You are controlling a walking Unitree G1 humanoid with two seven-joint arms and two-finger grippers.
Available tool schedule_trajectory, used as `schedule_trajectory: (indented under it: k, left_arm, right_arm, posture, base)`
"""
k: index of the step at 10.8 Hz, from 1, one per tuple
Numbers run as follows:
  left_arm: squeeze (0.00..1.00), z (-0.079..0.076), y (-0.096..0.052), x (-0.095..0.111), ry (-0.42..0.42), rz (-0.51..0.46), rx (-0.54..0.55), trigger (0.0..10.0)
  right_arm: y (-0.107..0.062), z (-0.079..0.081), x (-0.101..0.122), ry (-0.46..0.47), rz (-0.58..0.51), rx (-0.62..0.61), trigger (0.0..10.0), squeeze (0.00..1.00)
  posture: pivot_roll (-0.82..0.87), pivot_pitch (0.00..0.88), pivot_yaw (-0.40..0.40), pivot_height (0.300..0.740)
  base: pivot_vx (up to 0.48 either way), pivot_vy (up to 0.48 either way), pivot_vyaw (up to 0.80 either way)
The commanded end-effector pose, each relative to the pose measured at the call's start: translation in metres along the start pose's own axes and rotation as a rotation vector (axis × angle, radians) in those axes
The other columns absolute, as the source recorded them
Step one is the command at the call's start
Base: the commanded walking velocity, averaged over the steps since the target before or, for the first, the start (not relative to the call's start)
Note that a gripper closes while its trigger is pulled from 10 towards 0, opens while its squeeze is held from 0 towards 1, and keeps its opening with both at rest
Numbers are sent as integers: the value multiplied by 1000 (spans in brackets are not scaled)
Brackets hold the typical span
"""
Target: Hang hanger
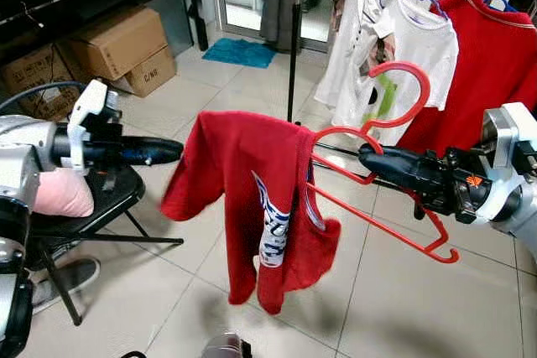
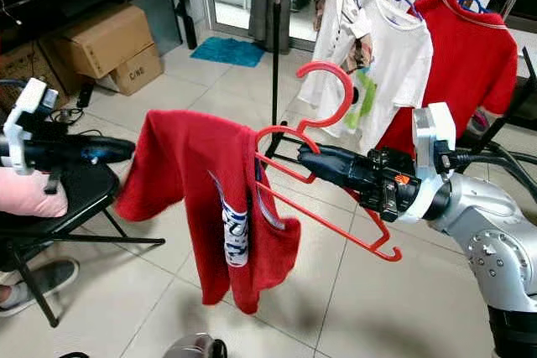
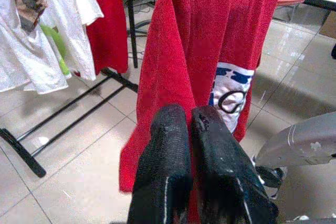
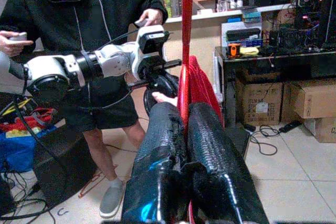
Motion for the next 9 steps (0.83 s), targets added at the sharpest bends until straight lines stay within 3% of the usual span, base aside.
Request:
schedule_trajectory:
  k: [1, 9]
  left_arm:
    - [0, 1, -6, 2, 6, 4, 12, 0]
    - [0, 11, -28, 0, -18, 34, 188, 0]
  right_arm:
    - [-2, 1, 8, -28, -23, 5, 10000, 0]
    - [-5, 0, 10, -38, -38, -12, 10000, 0]
  posture:
    - [23, 0, 84, 740]
    - [27, 0, 81, 740]
  base:
    - [0, 0, 0]
    - [0, 0, 0]
Point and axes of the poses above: a point about 5 cm out from each wrist's last joint towards the gripper, its own y axis pointing out of the wrist towards the gripper, its own x axis along the axis of the wrist's last joint, z = x × y, the point moved 3 cm from there along y, pointing out of the wrist towards the gripper, and after that the axes turned 14 degrees about y, right-handed, at the moved point
